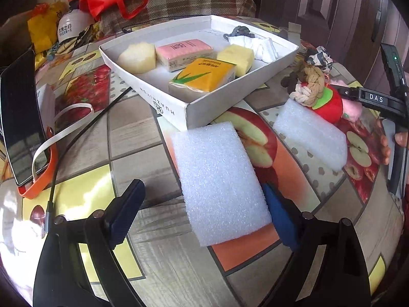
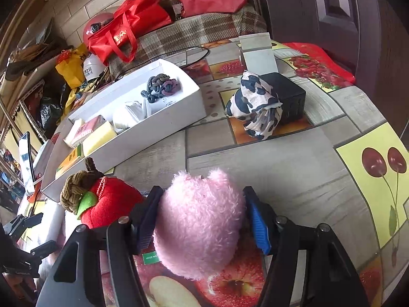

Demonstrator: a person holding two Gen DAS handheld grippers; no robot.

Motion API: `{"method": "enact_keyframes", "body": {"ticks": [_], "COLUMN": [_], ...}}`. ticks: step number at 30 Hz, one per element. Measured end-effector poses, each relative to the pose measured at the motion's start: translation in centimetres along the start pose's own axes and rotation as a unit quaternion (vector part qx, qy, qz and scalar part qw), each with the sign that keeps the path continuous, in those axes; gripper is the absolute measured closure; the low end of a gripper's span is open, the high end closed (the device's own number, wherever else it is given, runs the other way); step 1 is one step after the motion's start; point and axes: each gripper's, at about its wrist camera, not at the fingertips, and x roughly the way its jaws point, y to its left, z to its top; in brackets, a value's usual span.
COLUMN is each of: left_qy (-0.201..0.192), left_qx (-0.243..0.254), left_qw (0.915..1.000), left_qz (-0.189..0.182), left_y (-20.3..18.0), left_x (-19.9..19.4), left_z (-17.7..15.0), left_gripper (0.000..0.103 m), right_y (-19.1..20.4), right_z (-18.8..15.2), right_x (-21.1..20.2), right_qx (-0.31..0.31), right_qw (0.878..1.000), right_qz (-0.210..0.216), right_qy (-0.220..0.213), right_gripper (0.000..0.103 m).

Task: Organize soft objects
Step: 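Grasp the white foam block with the left tool while the right grasps the pink fluffy ball, then carry the foam block and pink ball into the white tray and release both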

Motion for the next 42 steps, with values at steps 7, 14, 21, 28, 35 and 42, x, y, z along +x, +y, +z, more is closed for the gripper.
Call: {"method": "enact_keyframes", "body": {"ticks": [7, 14, 21, 28, 35, 42], "left_qy": [-0.014, -0.058, -0.141, -0.223, -0.286, -0.274], "left_qx": [0.039, 0.039, 0.058, 0.072, 0.045, 0.02], "left_qw": [0.9989, 0.9966, 0.9881, 0.9721, 0.9562, 0.9613], "left_qz": [-0.022, -0.044, -0.02, -0.019, -0.042, -0.013], "left_y": [-1.5, -2.0, -2.7, -3.1, -3.2, -1.3], "left_x": [-0.5, -2.9, -6.6, -10.3, -12.1, -10.1], "left_z": [-0.4, -0.9, 2.9, 9.3, 14.5, 15.7], "left_gripper": [0.046, 0.046, 0.046, 0.046, 0.046, 0.045], "right_y": [0.2, -0.4, -0.1, -0.5, 0.8, 3.4], "right_z": [-0.1, -0.3, 0.4, 1.7, 4.0, 6.2], "right_x": [0.0, -1.0, -3.2, -7.3, -11.8, -13.3], "right_qx": [-0.007, 0.009, 0.009, 0.029, 0.023, -0.004], "right_qw": [1.0, 1.0, 0.996, 0.985, 0.971, 0.962], "right_qz": [0.003, 0.02, 0.025, 0.043, 0.052, 0.054], "right_qy": [0.002, -0.021, -0.08, -0.162, -0.233, -0.268], "right_gripper": [0.044, 0.051, 0.051, 0.051, 0.051, 0.051]}}
